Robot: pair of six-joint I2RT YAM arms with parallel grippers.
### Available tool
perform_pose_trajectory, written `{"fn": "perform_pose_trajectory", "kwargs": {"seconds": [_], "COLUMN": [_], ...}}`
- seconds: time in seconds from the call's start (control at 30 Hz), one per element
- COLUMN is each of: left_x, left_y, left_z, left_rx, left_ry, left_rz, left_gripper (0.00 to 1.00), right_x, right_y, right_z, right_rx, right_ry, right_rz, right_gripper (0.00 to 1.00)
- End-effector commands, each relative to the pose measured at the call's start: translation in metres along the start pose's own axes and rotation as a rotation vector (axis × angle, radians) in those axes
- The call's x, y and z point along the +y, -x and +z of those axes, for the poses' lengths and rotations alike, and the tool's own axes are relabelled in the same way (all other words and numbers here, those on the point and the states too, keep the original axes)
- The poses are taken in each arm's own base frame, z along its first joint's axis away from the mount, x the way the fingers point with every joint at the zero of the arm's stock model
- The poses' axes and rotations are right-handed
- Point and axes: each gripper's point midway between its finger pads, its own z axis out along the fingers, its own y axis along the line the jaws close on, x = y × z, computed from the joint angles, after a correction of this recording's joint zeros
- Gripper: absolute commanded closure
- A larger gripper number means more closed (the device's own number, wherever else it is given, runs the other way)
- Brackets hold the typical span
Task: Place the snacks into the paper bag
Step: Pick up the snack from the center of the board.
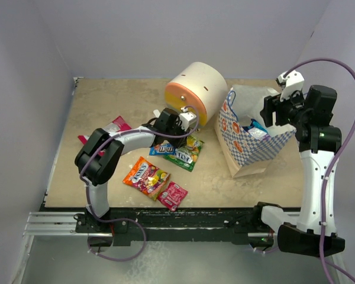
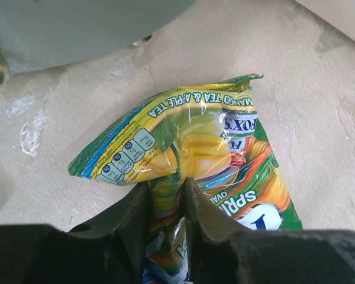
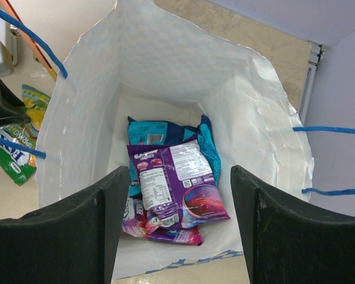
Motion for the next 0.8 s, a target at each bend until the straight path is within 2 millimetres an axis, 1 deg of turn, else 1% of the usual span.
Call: {"fn": "perform_pose_trajectory", "kwargs": {"seconds": [0.0, 0.03, 0.2, 0.37, 0.5, 0.57, 0.7, 0.77], "left_x": [-0.015, -0.017, -0.026, -0.039, -0.05, -0.053, -0.053, -0.051], "left_y": [0.039, 0.042, 0.062, 0.091, 0.114, 0.124, 0.14, 0.147], "left_z": [-0.025, -0.028, -0.046, -0.078, -0.109, -0.124, -0.152, -0.167], "left_rx": [-0.051, -0.056, -0.102, -0.178, -0.248, -0.281, -0.303, -0.319], "left_ry": [-0.073, -0.082, -0.117, -0.153, -0.174, -0.166, -0.158, -0.155], "left_rz": [0.146, 0.157, 0.224, 0.307, 0.364, 0.388, 0.401, 0.404], "left_gripper": [0.98, 1.0, 1.0, 1.0, 1.0, 1.0, 1.0, 1.0], "right_x": [0.005, 0.005, 0.007, 0.014, 0.02, 0.024, 0.035, 0.042], "right_y": [0.014, 0.013, 0.014, 0.024, 0.038, 0.047, 0.072, 0.09], "right_z": [0.001, 0.001, 0.0, -0.006, -0.01, -0.013, -0.021, -0.026], "right_rx": [-0.052, -0.051, -0.056, -0.09, -0.129, -0.152, -0.219, -0.27], "right_ry": [0.043, 0.044, 0.053, 0.089, 0.132, 0.161, 0.236, 0.283], "right_rz": [-0.003, -0.003, -0.005, -0.028, -0.054, -0.062, -0.073, -0.075], "right_gripper": [0.28, 0.28, 0.28, 0.28, 0.28, 0.28, 0.29, 0.3]}}
